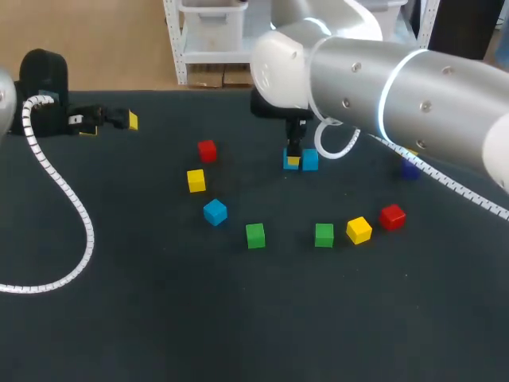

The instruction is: Place the blue cubes, place green cubes on the blue cubes, place the yellow cubes on the green cubes, then place the red cubes on the yellow cubes, and place purple cube on the red cubes.

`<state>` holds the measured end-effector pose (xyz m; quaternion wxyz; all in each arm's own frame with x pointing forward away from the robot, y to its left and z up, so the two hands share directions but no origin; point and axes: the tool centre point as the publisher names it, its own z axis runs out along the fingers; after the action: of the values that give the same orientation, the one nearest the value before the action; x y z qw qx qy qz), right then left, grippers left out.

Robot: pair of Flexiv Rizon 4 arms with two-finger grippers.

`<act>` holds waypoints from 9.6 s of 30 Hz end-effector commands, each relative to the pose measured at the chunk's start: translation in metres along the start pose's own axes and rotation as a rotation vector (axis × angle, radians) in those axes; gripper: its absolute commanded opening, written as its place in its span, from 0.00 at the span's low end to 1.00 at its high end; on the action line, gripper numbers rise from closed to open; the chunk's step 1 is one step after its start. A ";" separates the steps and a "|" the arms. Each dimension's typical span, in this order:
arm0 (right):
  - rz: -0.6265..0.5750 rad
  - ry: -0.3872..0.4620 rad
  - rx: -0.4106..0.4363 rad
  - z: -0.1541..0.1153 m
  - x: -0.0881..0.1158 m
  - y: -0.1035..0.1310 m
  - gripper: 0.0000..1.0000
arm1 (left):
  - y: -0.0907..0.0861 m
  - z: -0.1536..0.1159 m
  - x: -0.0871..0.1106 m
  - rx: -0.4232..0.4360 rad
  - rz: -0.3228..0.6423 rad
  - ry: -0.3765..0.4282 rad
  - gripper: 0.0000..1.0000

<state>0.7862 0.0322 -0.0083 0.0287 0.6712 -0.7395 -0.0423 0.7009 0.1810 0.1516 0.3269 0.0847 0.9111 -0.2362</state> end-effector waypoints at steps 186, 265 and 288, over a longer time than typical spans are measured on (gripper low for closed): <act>-0.028 -0.006 0.001 -0.011 -0.009 0.004 0.41 | 0.003 -0.001 0.002 0.012 0.003 -0.007 1.00; 0.376 -0.410 0.544 -0.159 0.152 0.049 1.00 | 0.003 -0.001 0.002 0.012 0.003 -0.007 1.00; 0.384 -0.402 0.526 -0.157 0.159 0.050 1.00 | 0.003 -0.001 0.002 0.012 0.003 -0.007 1.00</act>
<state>0.7387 -0.1255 0.1524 -0.2759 0.4876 -0.8282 0.0132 0.7009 0.1810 0.1516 0.3269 0.0847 0.9111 -0.2362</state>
